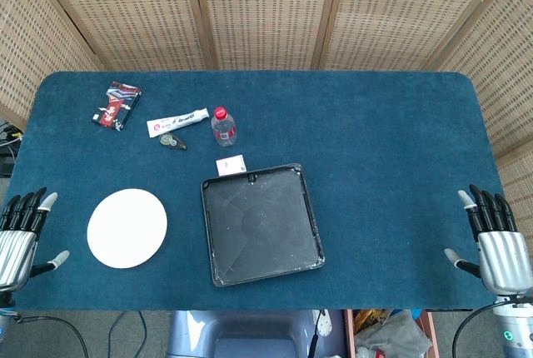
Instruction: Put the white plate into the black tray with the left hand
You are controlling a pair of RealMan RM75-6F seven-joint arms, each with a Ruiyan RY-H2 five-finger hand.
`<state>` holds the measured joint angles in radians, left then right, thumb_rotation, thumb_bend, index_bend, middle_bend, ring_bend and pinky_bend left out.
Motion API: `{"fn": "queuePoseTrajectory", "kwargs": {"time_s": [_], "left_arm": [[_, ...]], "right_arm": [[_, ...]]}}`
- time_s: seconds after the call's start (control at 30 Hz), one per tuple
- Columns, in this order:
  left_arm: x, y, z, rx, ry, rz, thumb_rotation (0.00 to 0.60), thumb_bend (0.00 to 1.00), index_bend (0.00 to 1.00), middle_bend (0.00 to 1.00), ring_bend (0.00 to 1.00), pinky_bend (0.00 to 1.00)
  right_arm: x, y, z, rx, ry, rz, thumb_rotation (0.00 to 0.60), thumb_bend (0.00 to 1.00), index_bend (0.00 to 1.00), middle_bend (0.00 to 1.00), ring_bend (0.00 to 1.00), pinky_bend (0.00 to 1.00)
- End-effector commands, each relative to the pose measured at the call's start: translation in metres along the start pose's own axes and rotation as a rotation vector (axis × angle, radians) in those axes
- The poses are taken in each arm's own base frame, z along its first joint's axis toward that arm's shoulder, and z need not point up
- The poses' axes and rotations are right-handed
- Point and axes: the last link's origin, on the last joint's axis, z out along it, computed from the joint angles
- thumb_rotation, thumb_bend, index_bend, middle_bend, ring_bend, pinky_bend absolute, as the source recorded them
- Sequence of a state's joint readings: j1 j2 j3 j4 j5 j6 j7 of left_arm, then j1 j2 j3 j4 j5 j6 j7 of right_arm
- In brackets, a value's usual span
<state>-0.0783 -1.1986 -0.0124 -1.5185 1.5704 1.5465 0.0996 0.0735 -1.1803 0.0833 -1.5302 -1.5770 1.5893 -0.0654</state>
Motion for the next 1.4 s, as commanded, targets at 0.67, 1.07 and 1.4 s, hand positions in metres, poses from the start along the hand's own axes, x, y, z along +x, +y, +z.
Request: {"fn": "queuePoseTrajectory", "kwargs": {"time_s": [0.67, 1.07, 1.4], "left_arm": [[-0.094, 0.005, -0.024, -0.098, -0.177, -0.123, 0.600, 0.31, 0.13, 0.00, 0.00, 0.00], [-0.117, 0.015, -0.027, -0.124, -0.201, -0.162, 0.600, 0.38, 0.27, 0.00, 0.00, 0.00], [-0.135, 0.025, -0.028, -0.138, -0.205, -0.142, 0.600, 0.38, 0.27, 0.00, 0.00, 0.00]], "right_arm": [[-0.002, 0.000, 0.000, -0.009, -0.016, -0.002, 0.600, 0.00, 0.00, 0.00, 0.00, 0.00], [-0.002, 0.000, 0.001, -0.010, -0.023, 0.006, 0.600, 0.00, 0.00, 0.00, 0.00, 0.00], [0.001, 0.001, 0.001, -0.011, -0.013, 0.023, 0.600, 0.00, 0.00, 0.00, 0.00, 0.00]]}}
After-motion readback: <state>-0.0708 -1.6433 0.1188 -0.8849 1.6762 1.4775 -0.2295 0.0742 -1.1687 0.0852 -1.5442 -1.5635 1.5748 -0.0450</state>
